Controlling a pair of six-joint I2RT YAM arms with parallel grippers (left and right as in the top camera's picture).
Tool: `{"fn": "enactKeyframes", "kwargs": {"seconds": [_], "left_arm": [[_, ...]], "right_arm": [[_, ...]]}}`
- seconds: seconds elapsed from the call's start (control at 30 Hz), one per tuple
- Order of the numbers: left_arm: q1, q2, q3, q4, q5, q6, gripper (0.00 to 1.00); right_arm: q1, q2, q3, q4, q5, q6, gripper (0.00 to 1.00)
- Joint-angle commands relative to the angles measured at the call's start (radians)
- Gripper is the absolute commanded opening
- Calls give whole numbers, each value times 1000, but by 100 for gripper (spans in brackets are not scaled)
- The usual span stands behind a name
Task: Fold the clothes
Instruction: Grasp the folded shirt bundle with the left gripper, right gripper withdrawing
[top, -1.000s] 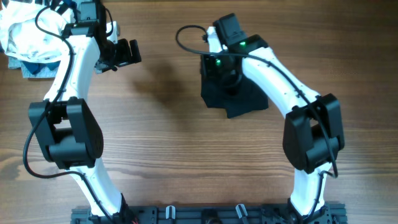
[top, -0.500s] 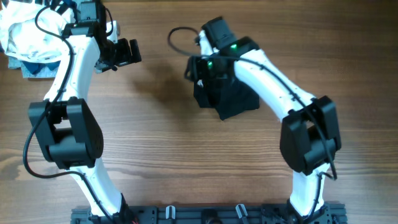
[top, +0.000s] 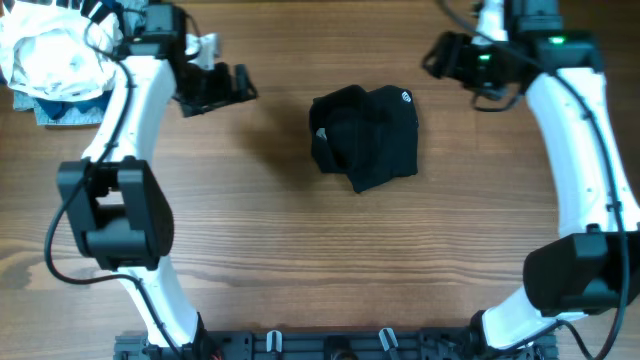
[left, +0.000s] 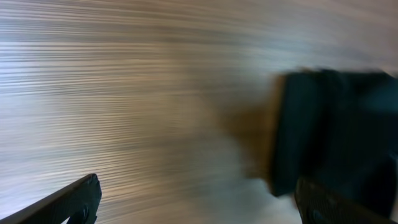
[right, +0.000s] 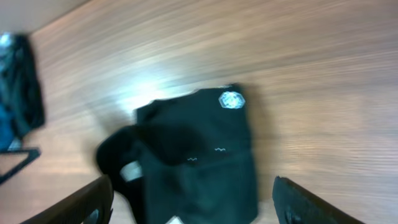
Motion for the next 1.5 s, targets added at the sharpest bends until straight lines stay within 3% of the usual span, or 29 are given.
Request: {"fn": "enactKeyframes", "kwargs": {"seconds": [0.0, 0.33, 0.6, 1.0, 1.07, 1.13, 1.17, 1.23, 1.37, 1.47], "left_arm": [[-109, 10, -16, 15, 127, 74, 100], [-284, 138, -19, 135, 142, -23, 100], [-335, 213, -19, 135, 144, 61, 100], [-364, 252, -19, 174, 100, 53, 98], [-371, 270, -19, 191, 100, 53, 83], [-372, 288, -19, 210, 95, 53, 50], [-372, 294, -19, 217, 91, 53, 25], [-372, 295, -19, 232, 71, 53, 4], [-369, 293, -18, 258, 55, 43, 4], [-345, 267, -18, 247, 55, -30, 4]], "right_arm": [[-77, 8, 6, -53, 47, -43, 84], [-103, 8, 5, -75, 133, -61, 84], [-103, 8, 5, -76, 132, -54, 83], [-103, 8, 5, -55, 132, -53, 84], [-103, 8, 5, -58, 132, -56, 84], [-103, 8, 5, -59, 132, -58, 84], [-103, 8, 5, -59, 132, -58, 84], [-103, 8, 5, -59, 132, -58, 84], [-103, 8, 5, -60, 132, -58, 84], [-103, 8, 5, -61, 132, -57, 84]]}}
